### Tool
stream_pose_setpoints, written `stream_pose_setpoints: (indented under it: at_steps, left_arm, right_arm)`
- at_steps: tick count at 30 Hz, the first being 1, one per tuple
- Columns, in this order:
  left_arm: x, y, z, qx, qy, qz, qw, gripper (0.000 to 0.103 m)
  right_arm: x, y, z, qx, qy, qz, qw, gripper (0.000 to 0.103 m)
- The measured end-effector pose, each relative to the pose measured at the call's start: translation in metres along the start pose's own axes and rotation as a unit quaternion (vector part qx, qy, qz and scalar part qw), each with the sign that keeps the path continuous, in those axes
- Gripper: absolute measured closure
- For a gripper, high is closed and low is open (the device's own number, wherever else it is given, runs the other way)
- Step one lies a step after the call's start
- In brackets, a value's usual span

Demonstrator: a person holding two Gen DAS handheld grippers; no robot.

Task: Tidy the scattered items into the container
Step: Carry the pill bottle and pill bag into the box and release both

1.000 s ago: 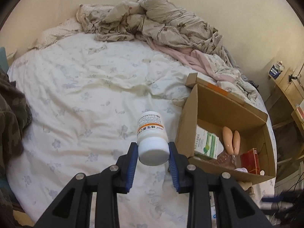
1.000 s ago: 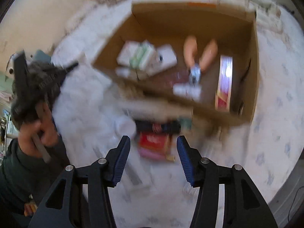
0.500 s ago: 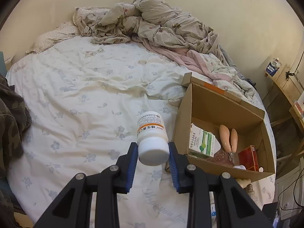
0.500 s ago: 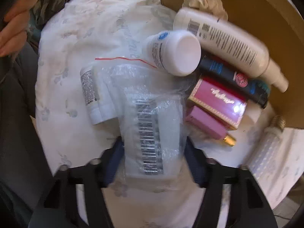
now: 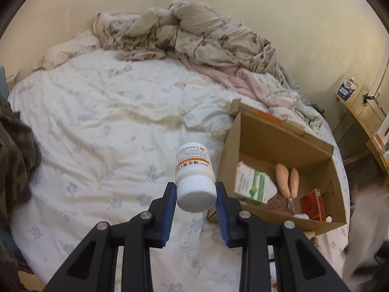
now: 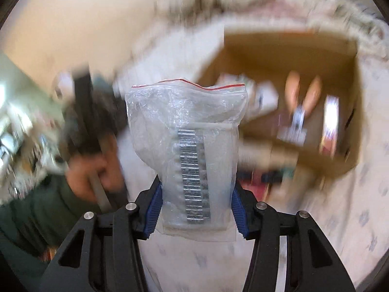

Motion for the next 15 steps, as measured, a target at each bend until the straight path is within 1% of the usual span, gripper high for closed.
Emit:
stream_pose_setpoints:
  at_steps: [2, 3, 6, 8, 10, 12, 13, 14, 15]
  left_arm:
    - [-0.007, -0.005, 0.01, -0.014, 0.002, -0.009, 0.9999, 0.071]
    - [-0.012, -0.007, 0.014, -0.019, 0.004, -0.016, 0.9997, 0.071]
    - [-0.03, -0.017, 0.02, -0.021, 0.01, -0.04, 0.9989, 0.071]
    - [-0.042, -0.027, 0.021, -0.023, 0.015, -0.051, 0.9983, 0.071]
    - [-0.055, -0.036, 0.018, -0.021, 0.021, -0.063, 0.9976, 0.071]
    - [-0.07, -0.043, 0.01, -0.025, 0.018, -0.075, 0.9967, 0.071]
    - [-0.076, -0.045, 0.006, -0.024, 0.015, -0.08, 0.9964, 0.071]
    - [-0.084, -0.047, -0.003, -0.02, 0.013, -0.087, 0.9959, 0.071]
    - [-0.089, -0.048, -0.009, -0.015, 0.012, -0.091, 0.9956, 0.071]
  right_arm:
    - [-0.002, -0.012, 0.022, -0.055, 0.002, -0.005, 0.998, 0.048]
    - [-0.006, -0.02, 0.027, -0.074, 0.004, -0.011, 0.997, 0.048]
    - [-0.017, -0.032, 0.038, -0.116, 0.016, -0.04, 0.992, 0.048]
    - [-0.028, -0.04, 0.04, -0.131, 0.022, -0.063, 0.989, 0.048]
    - [-0.043, -0.052, 0.039, -0.14, 0.041, -0.087, 0.985, 0.048]
    - [-0.051, -0.063, 0.027, -0.139, 0.071, -0.104, 0.982, 0.048]
    - [-0.06, -0.065, 0.021, -0.131, 0.084, -0.114, 0.981, 0.048]
    - [-0.066, -0.076, 0.011, -0.122, 0.095, -0.122, 0.98, 0.048]
    - [-0.073, -0.077, 0.001, -0.108, 0.11, -0.132, 0.979, 0.048]
Point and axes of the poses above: each gripper's, at about its wrist camera, not at the fingertips, and z roughly against the way its jaws point, x to its left, y to its underside, the point moved 3 cm from there along -z, roughly the way its jaws point, and after that the axes turned 7 degrees about x, right-handed, at the moved point
